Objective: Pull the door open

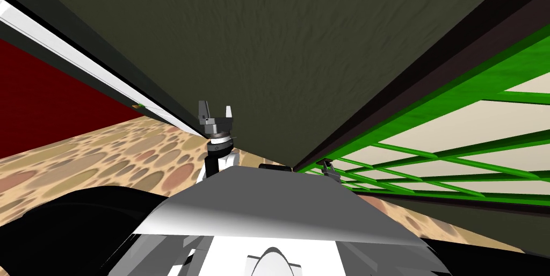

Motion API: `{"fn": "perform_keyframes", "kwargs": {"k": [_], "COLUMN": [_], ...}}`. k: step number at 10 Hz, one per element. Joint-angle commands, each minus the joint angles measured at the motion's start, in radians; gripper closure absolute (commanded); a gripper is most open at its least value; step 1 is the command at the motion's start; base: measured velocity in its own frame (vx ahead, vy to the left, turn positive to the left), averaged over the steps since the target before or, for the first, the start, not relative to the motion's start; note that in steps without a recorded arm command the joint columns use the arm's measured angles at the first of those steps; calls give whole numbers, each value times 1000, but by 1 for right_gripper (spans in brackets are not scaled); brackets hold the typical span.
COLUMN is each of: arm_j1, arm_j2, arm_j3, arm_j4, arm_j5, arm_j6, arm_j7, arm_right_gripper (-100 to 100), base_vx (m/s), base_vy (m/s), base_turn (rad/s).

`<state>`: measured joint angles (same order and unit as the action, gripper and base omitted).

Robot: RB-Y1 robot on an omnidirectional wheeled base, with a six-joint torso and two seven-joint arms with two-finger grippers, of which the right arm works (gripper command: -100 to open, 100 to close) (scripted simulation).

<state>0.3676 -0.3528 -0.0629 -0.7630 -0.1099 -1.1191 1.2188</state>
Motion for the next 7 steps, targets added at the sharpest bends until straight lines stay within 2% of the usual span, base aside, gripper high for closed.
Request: {"fn": "perform_keyframes", "kwargs": {"k": [1,7], "arm_j1": [-2,-8], "arm_j2": [0,-2], "arm_j3": [4,20], "arm_j4": [-1,-7], "arm_j5": [-6,-30], "arm_j6": [2,10], "arm_j7": [-37,-179], "arm_right_gripper": [100,100], "base_vx": [-12,-29], "base_vy": [-4,-11], "base_turn": [18,24]}}
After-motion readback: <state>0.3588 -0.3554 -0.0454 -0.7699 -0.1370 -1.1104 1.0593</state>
